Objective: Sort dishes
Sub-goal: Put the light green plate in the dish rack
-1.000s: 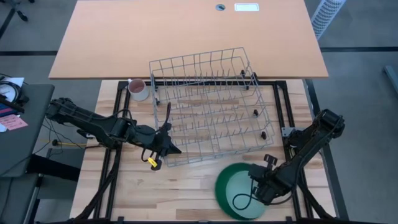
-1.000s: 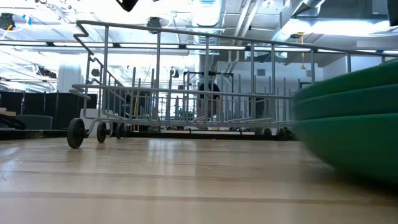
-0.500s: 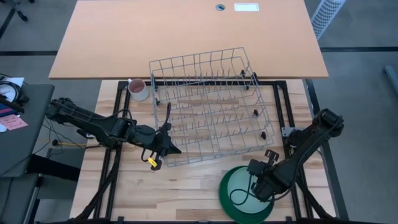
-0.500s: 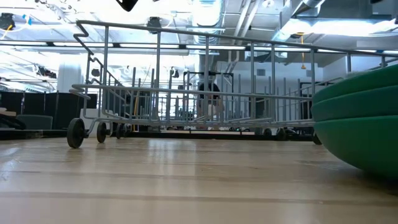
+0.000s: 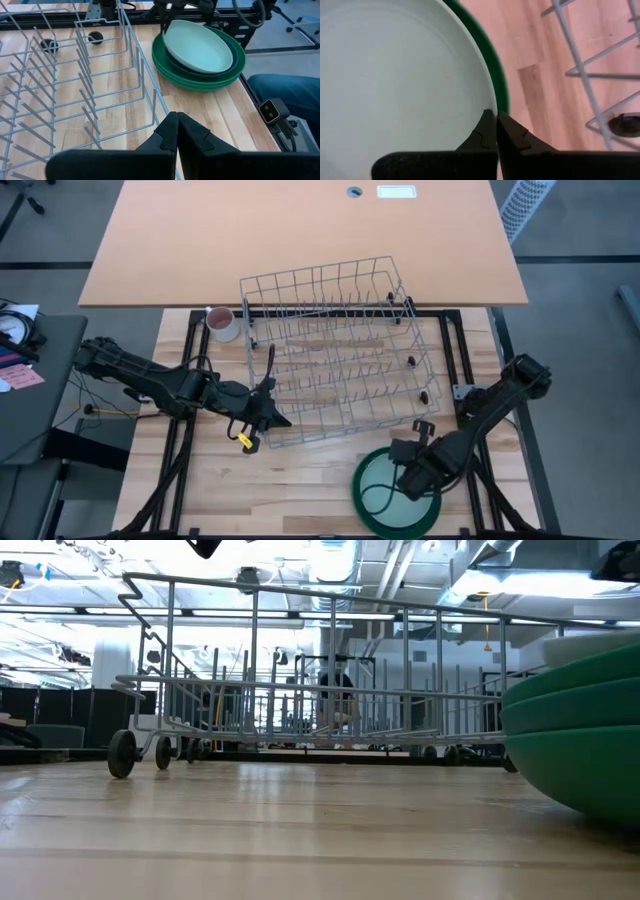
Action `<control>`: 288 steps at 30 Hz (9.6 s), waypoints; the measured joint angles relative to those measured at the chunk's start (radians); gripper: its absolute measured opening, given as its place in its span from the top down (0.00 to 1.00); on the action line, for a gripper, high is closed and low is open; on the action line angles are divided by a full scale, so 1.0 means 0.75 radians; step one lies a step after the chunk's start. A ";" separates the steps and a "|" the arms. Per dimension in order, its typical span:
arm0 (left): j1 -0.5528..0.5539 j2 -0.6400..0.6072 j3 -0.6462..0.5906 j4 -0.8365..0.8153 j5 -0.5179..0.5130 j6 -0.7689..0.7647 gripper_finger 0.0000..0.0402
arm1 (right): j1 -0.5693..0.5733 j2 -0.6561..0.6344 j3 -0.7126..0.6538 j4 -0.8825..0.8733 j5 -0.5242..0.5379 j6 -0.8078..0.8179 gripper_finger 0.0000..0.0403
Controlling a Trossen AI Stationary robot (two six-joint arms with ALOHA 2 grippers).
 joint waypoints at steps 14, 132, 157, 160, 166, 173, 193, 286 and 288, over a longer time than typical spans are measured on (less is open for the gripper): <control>0.001 0.000 0.000 0.003 -0.062 -0.011 1.00 | -0.147 -0.167 0.001 0.073 -0.162 -0.424 1.00; -0.350 -0.081 -0.001 0.829 -1.256 1.063 0.35 | -0.619 -0.255 0.184 2.447 0.630 -2.625 1.00; -0.332 -0.081 -0.001 1.123 -1.222 0.968 0.45 | -0.639 -0.172 0.184 2.435 0.762 -2.672 1.00; -0.331 -0.081 -0.001 1.123 -1.253 0.988 0.53 | -0.631 -0.170 0.184 2.396 0.765 -2.626 1.00; -0.328 -0.084 -0.001 1.129 -1.293 0.998 0.74 | -0.595 -0.171 0.183 2.359 0.821 -2.594 0.99; -0.326 -0.086 0.000 1.138 -1.379 1.025 0.91 | -0.555 -0.172 0.183 2.336 0.829 -2.574 0.97; -0.329 -0.079 0.000 1.225 -1.381 1.241 0.96 | -0.382 -0.169 0.182 2.306 1.112 -2.674 0.49; -0.195 -0.080 -0.001 0.830 -1.284 0.853 0.94 | -0.683 -0.438 -0.630 2.780 0.206 -2.240 0.39; -0.194 -0.079 -0.001 0.826 -1.272 0.841 0.94 | -0.683 -0.438 -0.630 2.780 0.224 -2.247 0.42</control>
